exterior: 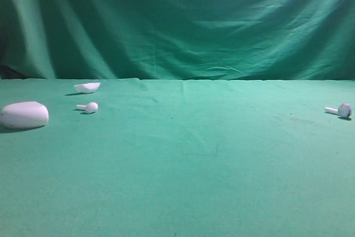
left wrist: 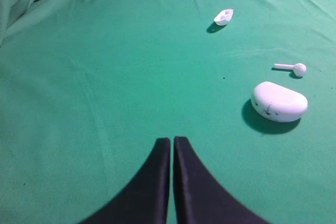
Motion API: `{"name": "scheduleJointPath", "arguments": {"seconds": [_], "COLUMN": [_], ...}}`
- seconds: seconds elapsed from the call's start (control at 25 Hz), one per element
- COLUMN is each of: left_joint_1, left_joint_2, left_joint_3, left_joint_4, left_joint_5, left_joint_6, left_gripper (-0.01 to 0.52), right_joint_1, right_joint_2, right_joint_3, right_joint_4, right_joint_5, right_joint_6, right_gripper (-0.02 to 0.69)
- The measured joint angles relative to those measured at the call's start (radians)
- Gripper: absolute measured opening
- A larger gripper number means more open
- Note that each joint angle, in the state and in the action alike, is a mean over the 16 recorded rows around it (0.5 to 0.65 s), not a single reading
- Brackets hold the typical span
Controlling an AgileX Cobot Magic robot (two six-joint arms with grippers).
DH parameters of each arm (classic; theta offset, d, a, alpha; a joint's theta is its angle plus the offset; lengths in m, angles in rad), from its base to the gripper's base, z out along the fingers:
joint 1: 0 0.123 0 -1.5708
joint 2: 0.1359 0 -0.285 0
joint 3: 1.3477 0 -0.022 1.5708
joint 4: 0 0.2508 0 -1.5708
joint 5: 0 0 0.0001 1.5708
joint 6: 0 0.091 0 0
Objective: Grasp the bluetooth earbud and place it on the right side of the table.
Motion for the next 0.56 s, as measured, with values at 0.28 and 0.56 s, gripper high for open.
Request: {"name": "scheduleJointPath", "arguments": {"seconds": [0.28, 0.56], "left_joint_1": [0.0, 0.0], "left_joint_2": [0.0, 0.0], "left_joint_3": [0.0, 0.0], "left_joint_4": [0.0, 0.0], "left_joint_5": [0.0, 0.0], "left_joint_6": [0.0, 0.0], "left_gripper": [0.0, 0.0], "right_joint_1": [-0.006, -0.006], "right_joint_2": [-0.006, -0.006], "right_joint_3": [0.075, 0.081], "right_joint_4": [-0.001, -0.001], "right_joint_5": [-0.018, -0.022], "right_joint_6": [0.0, 0.0], "right_gripper": [0.047, 0.047]}}
